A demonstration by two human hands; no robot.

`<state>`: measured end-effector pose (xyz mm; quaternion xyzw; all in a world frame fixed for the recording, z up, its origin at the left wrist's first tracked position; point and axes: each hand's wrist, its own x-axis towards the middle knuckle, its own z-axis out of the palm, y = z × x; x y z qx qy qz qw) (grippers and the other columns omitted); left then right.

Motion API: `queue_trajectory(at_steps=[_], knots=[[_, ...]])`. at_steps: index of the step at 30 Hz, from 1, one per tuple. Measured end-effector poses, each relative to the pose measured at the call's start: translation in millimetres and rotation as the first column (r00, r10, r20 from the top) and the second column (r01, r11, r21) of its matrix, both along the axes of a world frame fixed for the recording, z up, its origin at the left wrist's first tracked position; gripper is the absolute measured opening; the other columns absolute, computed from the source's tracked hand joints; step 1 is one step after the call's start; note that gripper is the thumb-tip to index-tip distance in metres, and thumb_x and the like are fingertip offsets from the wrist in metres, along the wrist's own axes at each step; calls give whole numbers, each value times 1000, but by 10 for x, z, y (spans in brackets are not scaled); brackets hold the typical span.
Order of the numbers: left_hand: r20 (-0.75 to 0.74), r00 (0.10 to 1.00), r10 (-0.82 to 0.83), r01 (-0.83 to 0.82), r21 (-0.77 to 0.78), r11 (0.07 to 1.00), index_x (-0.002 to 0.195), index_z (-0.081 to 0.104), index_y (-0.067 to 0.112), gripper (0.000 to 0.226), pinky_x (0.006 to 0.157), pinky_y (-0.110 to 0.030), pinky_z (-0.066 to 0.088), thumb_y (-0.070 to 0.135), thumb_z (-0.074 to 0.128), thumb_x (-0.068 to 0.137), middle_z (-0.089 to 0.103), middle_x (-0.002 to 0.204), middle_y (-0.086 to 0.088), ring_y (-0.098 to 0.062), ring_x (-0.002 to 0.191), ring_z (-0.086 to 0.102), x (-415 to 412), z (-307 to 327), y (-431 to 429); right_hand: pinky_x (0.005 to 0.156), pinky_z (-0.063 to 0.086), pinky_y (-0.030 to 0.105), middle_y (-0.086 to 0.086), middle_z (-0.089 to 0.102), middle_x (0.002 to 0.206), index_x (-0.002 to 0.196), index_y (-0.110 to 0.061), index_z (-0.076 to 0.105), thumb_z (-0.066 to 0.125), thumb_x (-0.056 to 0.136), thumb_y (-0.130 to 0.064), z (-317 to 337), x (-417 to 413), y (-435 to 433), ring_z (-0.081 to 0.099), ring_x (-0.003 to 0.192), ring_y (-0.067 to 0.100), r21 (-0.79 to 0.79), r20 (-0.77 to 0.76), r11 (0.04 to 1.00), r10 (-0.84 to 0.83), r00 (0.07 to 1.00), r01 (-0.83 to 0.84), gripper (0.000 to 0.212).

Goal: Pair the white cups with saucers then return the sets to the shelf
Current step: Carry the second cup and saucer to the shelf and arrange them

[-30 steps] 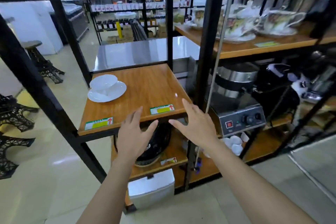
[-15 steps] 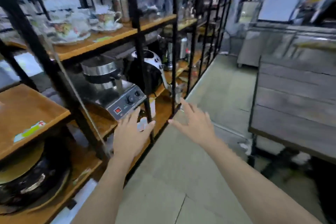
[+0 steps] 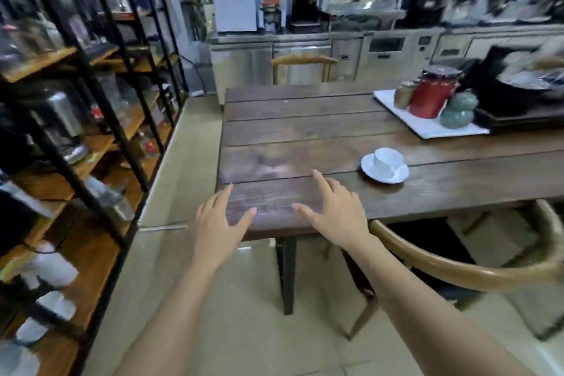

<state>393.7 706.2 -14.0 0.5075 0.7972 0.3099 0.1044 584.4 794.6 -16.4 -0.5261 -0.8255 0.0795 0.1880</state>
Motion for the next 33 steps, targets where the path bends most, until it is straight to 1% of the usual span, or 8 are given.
queue_trajectory(at_steps=[4, 8, 18, 21, 25, 29, 31, 33], knots=[[-5, 991, -137, 137, -6, 991, 145, 36, 22, 74, 109, -40, 32, 55, 58, 82, 43, 148, -5, -28, 135, 38, 494, -86, 741, 101, 34, 42, 6, 43, 143, 149, -23, 19, 44, 84, -65, -114, 669, 509, 44, 128, 27, -59, -6, 986, -155, 988, 154, 81], [20, 967, -253, 254, -42, 966, 147, 30, 27, 73, 112, -41, 28, 59, 50, 84, 33, 154, 1, -23, 141, 29, 853, -190, 1339, 96, 34, 40, 4, 48, 135, 148, -22, 21, 45, 83, -64, -250, 1120, 840, 47, 123, 26, -86, 8, 957, -277, 961, 277, 80], [141, 900, -413, 432, -152, 889, 148, 25, 28, 73, 112, -41, 25, 55, 52, 86, 30, 155, 1, -23, 142, 26, 1328, -529, 2814, 98, 36, 40, 8, 50, 132, 146, -25, 23, 50, 84, -60, -554, 1575, 1855, 48, 122, 27, -261, -34, 828, -523, 852, 497, 76], [197, 871, -451, 487, -214, 847, 149, 22, 27, 78, 113, -42, 25, 57, 53, 84, 27, 156, 0, -22, 143, 25, 1443, -589, 3270, 98, 38, 41, 8, 44, 139, 144, -24, 27, 53, 84, -57, -572, 1633, 2174, 48, 124, 26, -376, -132, 765, -603, 787, 523, 73], [302, 830, -468, 547, -284, 787, 150, 19, 28, 82, 113, -44, 24, 58, 54, 83, 22, 158, -2, -22, 144, 21, 1637, -702, 3813, 101, 40, 43, 8, 36, 147, 147, -23, 21, 54, 82, -59, -660, 1766, 2600, 44, 130, 26, -504, -140, 675, -679, 720, 539, 81], [436, 787, -437, 586, -304, 751, 150, 18, 28, 83, 112, -43, 24, 57, 56, 82, 23, 157, 0, -20, 144, 22, 1796, -856, 4124, 102, 40, 42, 4, 34, 148, 148, -25, 16, 54, 80, -62, -806, 1806, 2872, 42, 131, 22, -589, -180, 639, -701, 690, 495, 86], [503, 768, -396, 590, -316, 743, 149, 18, 28, 86, 111, -42, 26, 57, 59, 80, 25, 156, 0, -20, 143, 26, 1833, -958, 4212, 101, 41, 42, -1, 38, 141, 147, -23, 21, 55, 79, -63, -913, 1798, 2977, 46, 125, 20, -640, -191, 614, -710, 677, 463, 86], [555, 754, -351, 583, -322, 746, 149, 18, 27, 92, 111, -43, 32, 57, 64, 76, 33, 153, 0, -20, 138, 35, 1842, -1060, 4294, 90, 45, 36, -8, 48, 117, 130, -25, 43, 58, 77, -62, -1043, 1774, 3058, 52, 108, 14, -664, -253, 617, -717, 650, 423, 66]])
